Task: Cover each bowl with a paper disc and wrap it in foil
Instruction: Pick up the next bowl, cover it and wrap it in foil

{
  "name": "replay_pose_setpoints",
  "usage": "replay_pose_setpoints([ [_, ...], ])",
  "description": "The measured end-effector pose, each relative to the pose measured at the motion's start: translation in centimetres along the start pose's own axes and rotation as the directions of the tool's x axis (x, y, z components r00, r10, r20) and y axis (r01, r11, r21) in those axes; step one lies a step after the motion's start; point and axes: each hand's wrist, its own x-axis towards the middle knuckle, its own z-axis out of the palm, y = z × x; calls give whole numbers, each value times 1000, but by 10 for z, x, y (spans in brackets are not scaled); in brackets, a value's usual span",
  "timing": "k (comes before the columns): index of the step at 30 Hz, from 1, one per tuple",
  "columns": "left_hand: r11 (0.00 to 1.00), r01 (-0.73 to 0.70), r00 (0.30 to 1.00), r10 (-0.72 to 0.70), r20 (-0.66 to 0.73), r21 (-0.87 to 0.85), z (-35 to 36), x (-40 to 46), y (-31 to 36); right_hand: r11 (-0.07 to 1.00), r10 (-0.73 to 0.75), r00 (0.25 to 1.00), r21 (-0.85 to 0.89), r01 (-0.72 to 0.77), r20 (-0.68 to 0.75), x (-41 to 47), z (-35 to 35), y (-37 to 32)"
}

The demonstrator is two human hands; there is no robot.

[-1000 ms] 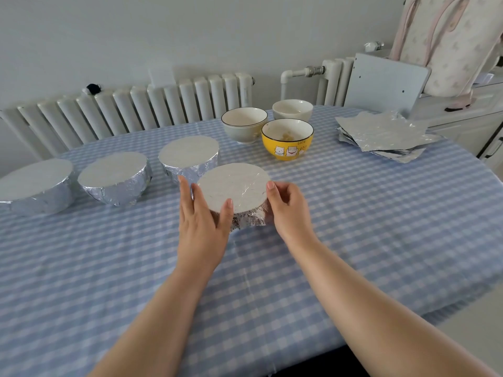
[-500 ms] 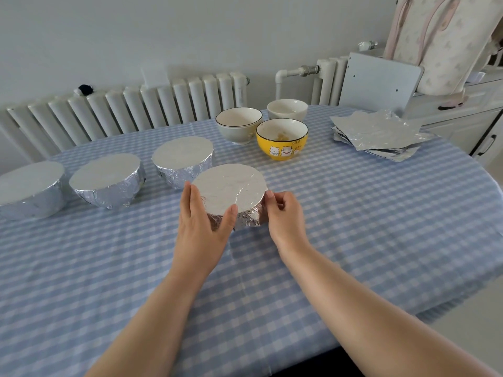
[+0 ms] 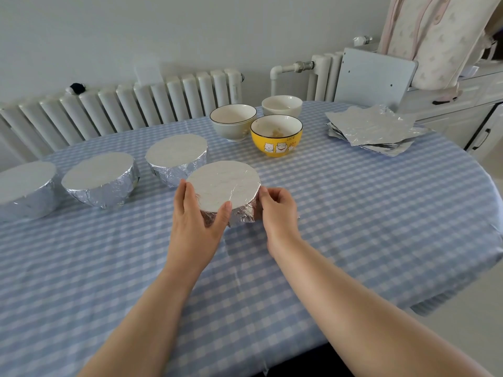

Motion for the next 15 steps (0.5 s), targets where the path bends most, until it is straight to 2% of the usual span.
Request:
replay_pose_setpoints([
  [6,1000,-7,1000,7,-11,2,1,-1,-1,998,-66,992,-9,65,-109,-5,11,0],
  [15,1000,-4,1000,4,-20,-13,2,0,-3,998,-55,989,20,58,-140,-3,14,1],
])
